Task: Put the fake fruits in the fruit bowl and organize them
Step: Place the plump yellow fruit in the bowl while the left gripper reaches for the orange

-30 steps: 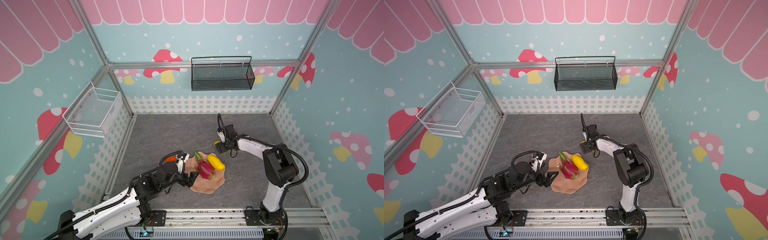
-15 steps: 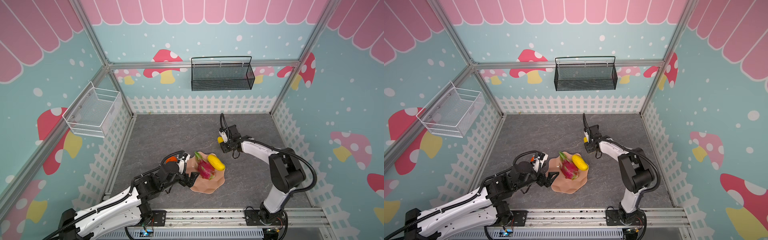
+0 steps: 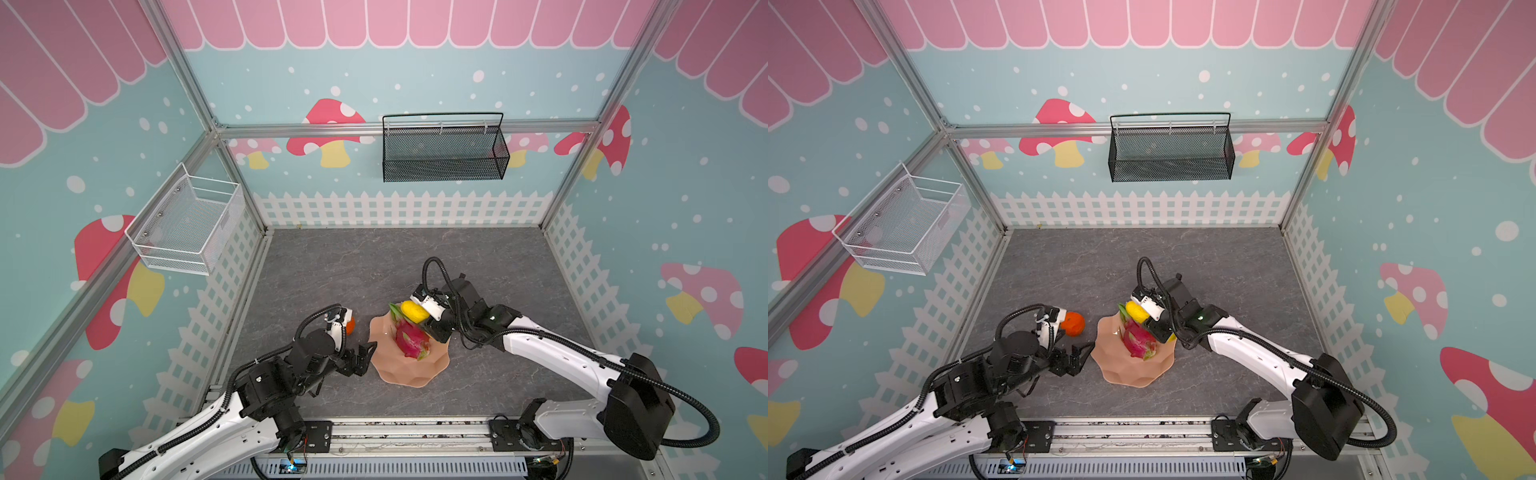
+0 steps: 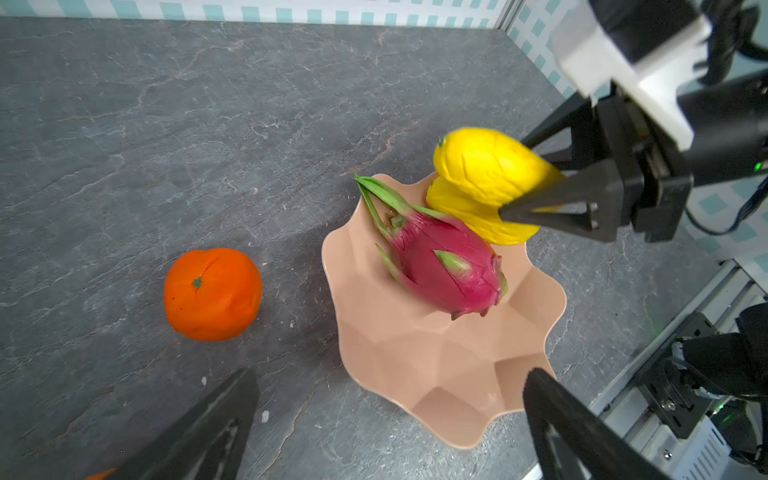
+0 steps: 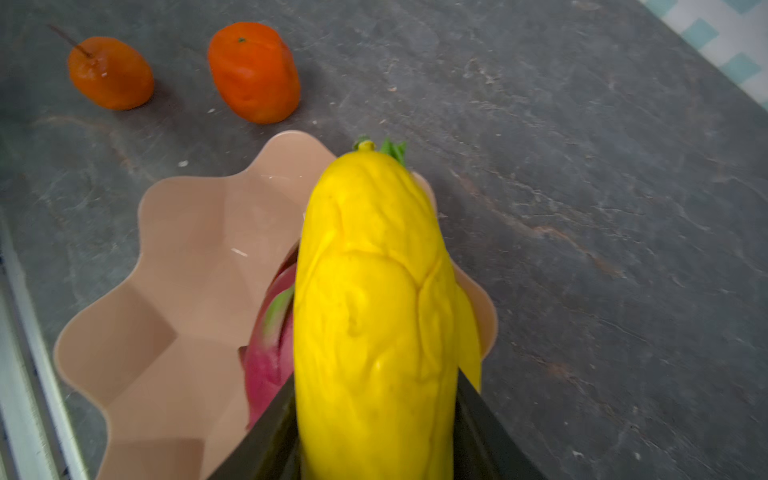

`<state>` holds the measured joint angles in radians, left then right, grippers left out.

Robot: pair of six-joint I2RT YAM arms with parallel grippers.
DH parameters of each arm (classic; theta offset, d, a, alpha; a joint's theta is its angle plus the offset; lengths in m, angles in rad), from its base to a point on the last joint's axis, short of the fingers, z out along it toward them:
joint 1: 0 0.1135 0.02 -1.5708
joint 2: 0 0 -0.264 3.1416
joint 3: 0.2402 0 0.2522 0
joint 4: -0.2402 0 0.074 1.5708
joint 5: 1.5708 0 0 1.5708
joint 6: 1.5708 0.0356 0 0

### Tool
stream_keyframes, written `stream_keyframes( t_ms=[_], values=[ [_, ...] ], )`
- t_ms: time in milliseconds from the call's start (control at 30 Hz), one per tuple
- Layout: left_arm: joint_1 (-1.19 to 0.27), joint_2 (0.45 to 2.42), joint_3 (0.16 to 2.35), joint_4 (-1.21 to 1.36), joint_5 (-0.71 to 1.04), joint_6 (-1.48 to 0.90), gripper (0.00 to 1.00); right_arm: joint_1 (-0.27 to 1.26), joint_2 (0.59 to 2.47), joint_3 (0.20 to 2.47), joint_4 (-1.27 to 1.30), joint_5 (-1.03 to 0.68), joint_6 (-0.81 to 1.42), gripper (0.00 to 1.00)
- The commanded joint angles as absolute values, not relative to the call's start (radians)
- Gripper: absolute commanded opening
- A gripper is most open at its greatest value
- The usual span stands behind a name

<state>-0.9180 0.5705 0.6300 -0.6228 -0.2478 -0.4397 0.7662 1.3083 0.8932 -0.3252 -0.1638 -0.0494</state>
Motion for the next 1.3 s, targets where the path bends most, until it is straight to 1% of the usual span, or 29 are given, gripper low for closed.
stream_keyframes(
  t_ms=[0,100,200,500,667,800,900,1000,1067,1167,1200,1267],
  values=[
    [-0.913,0.527,0.663,-0.715,-0.28,-0.474,1.0,0.837,1.304,0.88,-0.342,-0.277,-0.114,0.5],
    [-0.913,0.519,0.664,-0.737,-0.291,-0.477,1.0,0.889,1.343,0.876,-0.352,-0.294,-0.107,0.5],
    [-0.913,0.539,0.667,-0.736,-0.293,-0.482,1.0,0.933,1.399,0.883,-0.364,-0.267,-0.096,0.5],
    [-0.911,0.554,0.664,-0.731,-0.312,-0.48,1.0,1.001,1.5,0.915,-0.394,-0.234,-0.095,0.52],
    [-0.911,0.551,0.663,-0.73,-0.314,-0.481,1.0,1.013,1.511,0.917,-0.422,-0.204,-0.098,0.6],
    [-0.911,0.57,0.659,-0.749,-0.438,-0.51,1.0,1.017,1.508,0.916,-0.43,-0.188,-0.099,0.66],
    [-0.911,0.58,0.646,-0.737,-0.519,-0.532,1.0,1.02,1.499,0.921,-0.437,-0.174,-0.095,0.68],
    [-0.889,0.61,0.613,-0.688,-0.597,-0.523,1.0,1.026,1.461,0.935,-0.43,-0.155,-0.075,0.75],
    [-0.82,0.672,0.6,-0.643,-0.557,-0.504,1.0,1.03,1.416,0.94,-0.404,-0.163,-0.061,0.82],
    [-0.649,0.796,0.594,-0.542,-0.368,-0.487,0.98,1.031,1.344,0.937,-0.357,-0.152,-0.022,0.91],
    [-0.59,0.837,0.588,-0.498,-0.29,-0.488,0.96,1.032,1.322,0.929,-0.332,-0.139,-0.001,0.98],
    [-0.503,0.914,0.581,-0.422,-0.197,-0.49,0.93,1.033,1.285,0.903,-0.275,-0.102,0.052,0.98]
  ],
)
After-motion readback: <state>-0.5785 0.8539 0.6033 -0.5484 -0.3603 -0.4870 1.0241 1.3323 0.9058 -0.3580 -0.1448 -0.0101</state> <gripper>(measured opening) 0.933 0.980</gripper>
